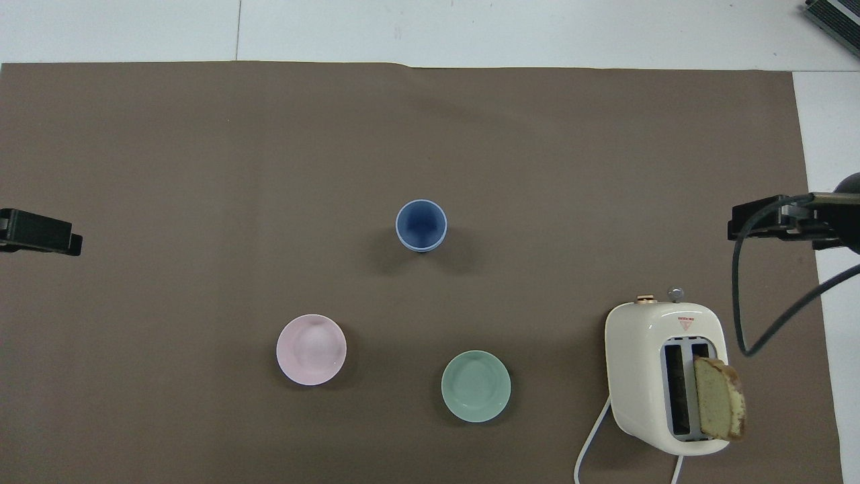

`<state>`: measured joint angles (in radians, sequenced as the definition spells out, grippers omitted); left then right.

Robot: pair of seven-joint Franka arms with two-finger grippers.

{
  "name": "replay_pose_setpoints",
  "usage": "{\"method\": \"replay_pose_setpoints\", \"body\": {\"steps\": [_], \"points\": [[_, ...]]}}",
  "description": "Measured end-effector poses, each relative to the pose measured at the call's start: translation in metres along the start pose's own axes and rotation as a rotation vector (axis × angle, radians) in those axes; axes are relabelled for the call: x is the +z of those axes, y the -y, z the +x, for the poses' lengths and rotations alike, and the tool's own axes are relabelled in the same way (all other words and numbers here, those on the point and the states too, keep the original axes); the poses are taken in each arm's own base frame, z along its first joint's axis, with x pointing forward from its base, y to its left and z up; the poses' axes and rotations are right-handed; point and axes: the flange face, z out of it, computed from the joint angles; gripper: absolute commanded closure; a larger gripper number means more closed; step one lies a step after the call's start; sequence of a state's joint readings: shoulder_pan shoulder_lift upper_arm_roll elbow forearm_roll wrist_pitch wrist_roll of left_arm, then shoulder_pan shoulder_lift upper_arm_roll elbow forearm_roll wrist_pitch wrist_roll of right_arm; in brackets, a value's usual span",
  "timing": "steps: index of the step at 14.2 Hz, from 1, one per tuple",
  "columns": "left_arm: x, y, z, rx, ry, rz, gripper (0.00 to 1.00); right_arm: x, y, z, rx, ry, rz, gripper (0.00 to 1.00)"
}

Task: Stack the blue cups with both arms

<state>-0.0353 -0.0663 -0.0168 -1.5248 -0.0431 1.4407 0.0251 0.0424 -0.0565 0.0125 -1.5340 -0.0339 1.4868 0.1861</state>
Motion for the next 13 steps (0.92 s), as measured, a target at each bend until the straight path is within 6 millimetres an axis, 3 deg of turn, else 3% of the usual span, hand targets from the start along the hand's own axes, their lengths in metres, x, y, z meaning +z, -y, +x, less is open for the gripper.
{"method": "replay_pose_setpoints", "body": {"steps": [3,13], "points": [[0.0000,0.0000,0.0000,0.000,0.000,0.000,0.00,-0.0088,0.0015,-0.0013,-0.004,0.016,-0.008,0.00],[0.0000,0.0000,-0.0001,0.000,0.000,0.000,0.00,-0.0038,0.0047,0.0040,-0.027,0.027,0.001,0.00]]}}
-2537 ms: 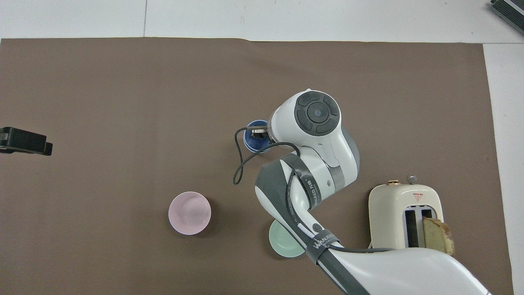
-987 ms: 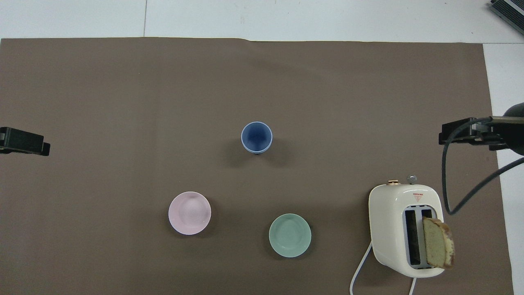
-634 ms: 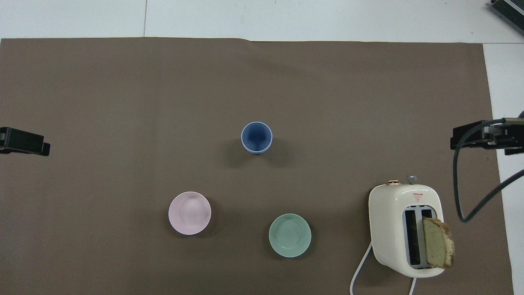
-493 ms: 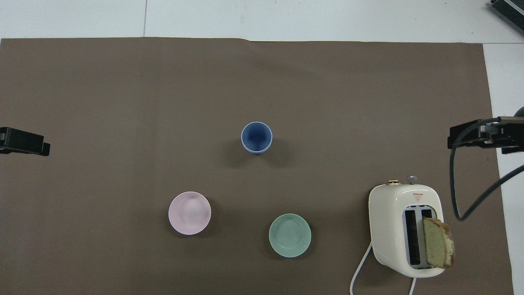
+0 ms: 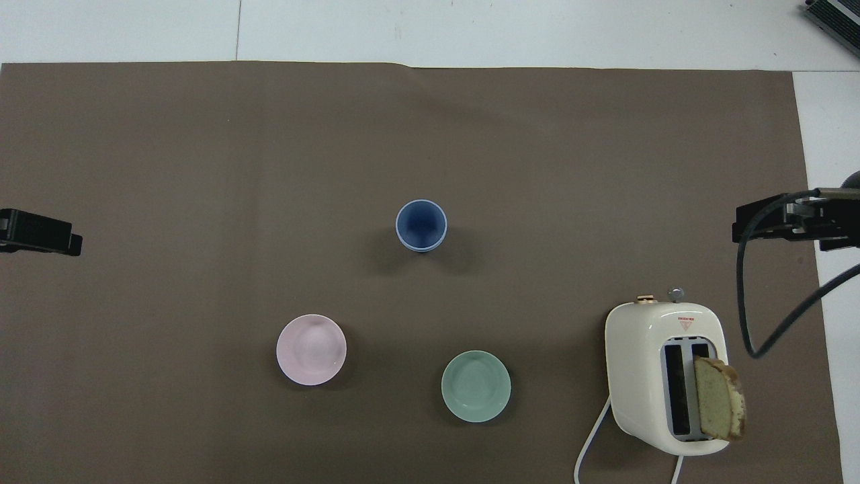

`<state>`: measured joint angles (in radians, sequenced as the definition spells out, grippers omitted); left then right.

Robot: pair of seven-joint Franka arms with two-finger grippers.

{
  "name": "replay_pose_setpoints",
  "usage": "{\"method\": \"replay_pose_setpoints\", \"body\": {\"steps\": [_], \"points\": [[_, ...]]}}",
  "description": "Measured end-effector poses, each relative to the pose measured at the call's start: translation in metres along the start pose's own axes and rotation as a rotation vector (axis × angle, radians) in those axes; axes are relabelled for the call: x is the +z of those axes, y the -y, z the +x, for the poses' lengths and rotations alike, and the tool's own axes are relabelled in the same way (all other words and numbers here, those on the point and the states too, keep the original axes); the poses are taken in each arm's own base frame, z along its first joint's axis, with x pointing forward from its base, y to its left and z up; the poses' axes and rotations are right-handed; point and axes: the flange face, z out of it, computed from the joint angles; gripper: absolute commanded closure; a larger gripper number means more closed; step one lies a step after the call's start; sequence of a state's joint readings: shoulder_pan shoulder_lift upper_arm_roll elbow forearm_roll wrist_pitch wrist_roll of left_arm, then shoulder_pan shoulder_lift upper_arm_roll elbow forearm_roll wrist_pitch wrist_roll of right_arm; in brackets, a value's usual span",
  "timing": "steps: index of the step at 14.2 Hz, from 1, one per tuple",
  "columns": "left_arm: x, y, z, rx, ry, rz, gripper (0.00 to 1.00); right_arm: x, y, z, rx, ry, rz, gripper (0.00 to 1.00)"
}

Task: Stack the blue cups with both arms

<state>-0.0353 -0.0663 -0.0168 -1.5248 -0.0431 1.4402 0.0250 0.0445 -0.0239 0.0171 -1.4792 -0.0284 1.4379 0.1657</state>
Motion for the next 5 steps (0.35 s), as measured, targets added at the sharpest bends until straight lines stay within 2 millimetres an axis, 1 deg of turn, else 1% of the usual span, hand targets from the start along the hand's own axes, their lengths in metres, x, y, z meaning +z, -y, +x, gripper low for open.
{"method": "replay_pose_setpoints", "body": {"steps": [5], "points": [[0.0010,-0.0024,-0.0009,0.005,0.009,0.005,0.00,0.0001,-0.0001,0.0000,-0.014,0.000,0.000,0.00]]}}
